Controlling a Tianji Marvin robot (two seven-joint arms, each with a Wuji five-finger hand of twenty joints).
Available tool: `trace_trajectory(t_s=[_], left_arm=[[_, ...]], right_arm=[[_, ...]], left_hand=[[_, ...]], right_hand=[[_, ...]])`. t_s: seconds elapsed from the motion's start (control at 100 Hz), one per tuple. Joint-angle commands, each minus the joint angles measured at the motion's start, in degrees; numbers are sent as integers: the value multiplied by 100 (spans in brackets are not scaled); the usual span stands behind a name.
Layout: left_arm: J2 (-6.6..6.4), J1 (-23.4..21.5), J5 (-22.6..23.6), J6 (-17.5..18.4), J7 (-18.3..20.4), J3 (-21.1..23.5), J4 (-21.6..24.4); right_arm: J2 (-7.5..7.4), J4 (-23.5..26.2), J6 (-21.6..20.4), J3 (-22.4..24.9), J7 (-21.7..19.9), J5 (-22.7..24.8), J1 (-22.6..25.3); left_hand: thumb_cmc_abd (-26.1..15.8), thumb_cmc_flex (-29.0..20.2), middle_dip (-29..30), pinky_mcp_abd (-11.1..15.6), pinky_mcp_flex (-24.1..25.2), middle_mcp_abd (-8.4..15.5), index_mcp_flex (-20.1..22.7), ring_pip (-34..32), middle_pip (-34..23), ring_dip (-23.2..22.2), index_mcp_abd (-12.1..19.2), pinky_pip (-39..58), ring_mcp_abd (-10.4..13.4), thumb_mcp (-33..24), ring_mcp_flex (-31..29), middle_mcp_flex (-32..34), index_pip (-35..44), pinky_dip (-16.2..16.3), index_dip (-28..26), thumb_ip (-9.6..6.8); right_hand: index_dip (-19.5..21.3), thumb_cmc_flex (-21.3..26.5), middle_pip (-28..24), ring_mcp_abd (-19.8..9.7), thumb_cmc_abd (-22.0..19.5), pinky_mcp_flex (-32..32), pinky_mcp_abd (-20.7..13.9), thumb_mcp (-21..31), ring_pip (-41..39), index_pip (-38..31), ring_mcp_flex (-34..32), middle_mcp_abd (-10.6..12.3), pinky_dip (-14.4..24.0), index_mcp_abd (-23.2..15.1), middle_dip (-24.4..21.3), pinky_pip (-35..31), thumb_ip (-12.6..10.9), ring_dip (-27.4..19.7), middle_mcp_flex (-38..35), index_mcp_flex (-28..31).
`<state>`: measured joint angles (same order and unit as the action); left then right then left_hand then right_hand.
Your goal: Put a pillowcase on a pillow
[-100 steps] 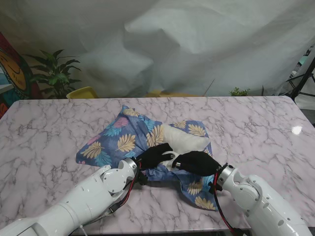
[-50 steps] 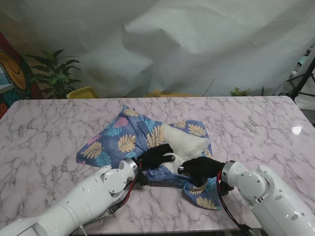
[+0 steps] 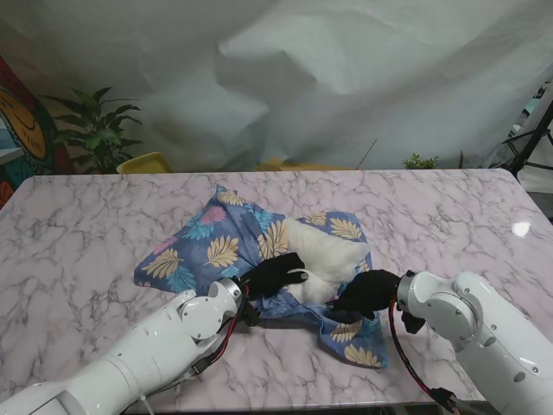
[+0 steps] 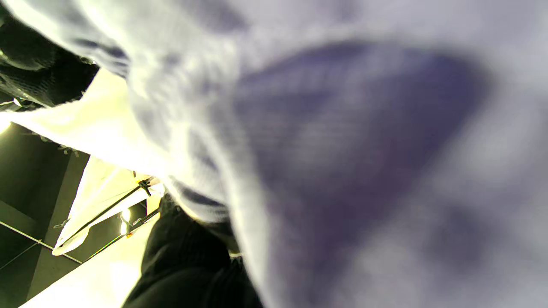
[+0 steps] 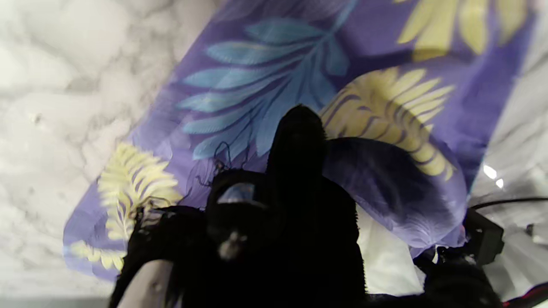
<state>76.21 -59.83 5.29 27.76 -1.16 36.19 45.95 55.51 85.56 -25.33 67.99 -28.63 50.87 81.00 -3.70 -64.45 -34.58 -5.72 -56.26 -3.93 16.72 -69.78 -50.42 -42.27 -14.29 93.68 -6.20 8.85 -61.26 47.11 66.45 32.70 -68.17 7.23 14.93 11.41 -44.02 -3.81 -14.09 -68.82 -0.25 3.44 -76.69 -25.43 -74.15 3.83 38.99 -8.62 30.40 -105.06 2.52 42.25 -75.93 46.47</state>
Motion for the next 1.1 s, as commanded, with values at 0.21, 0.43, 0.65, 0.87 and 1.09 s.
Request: trace_trajectory(t_s=[0.21,0.43,0.65,0.87,1.09], left_arm=[[-103,-170,49,-167,152,-66,-334],[-92,-160,44,-157,143,-70,-351],[-111,-171,56,-188,145,-45,-324],[-119,-176,59,-205,153,-42,-309],[-91,-139,41,-150,188,-103,-382]], right_arm=[[108,-379,-241,35,999,109,128],[57,-580,-141,-388,531,-318,-220],[-107,-620,-116,-760,-467,-873,-565],[-41,-23,-36,-17,-92,111,24],[49,569,-188,565,1196,2097,565]], left_hand=[[-474,-547,-152,-554,196,-99,34,140,-485,93,-488,-165,-299,-565,-116,385,448,-128,-188,-250],[-478,-553,-155,-555,197,-102,35,137,-490,92,-495,-165,-306,-571,-121,387,445,-129,-186,-252],[-470,-552,-158,-559,198,-102,36,136,-494,92,-496,-165,-297,-568,-120,384,447,-128,-188,-251],[-476,-547,-162,-557,191,-94,37,127,-499,90,-497,-155,-298,-565,-125,383,447,-124,-188,-250],[-476,-546,-163,-556,191,-80,37,127,-499,91,-490,-154,-297,-565,-125,376,448,-124,-190,-249]], right_hand=[[-364,-305,-1313,122,-395,-65,-1920,32,-85,-541,-146,228,-361,291,1006,-676,-150,63,486,-1649],[-433,-370,-2484,-509,-533,-197,-2346,-84,-1181,-535,-160,985,-62,153,1634,-1222,-132,587,-6,-1681],[43,-574,-2739,-524,-740,-99,-2170,-392,-634,-2070,-173,1251,-355,-995,2641,-695,-97,395,526,1430],[1783,-692,-1405,263,-753,3904,585,-391,2579,-4333,1941,543,-361,-1194,2055,2308,-78,-20,2335,2808],[2742,-837,-338,69,-760,4802,828,-366,3867,-4801,2229,443,-627,-1491,943,3560,-99,-766,2012,2858]])
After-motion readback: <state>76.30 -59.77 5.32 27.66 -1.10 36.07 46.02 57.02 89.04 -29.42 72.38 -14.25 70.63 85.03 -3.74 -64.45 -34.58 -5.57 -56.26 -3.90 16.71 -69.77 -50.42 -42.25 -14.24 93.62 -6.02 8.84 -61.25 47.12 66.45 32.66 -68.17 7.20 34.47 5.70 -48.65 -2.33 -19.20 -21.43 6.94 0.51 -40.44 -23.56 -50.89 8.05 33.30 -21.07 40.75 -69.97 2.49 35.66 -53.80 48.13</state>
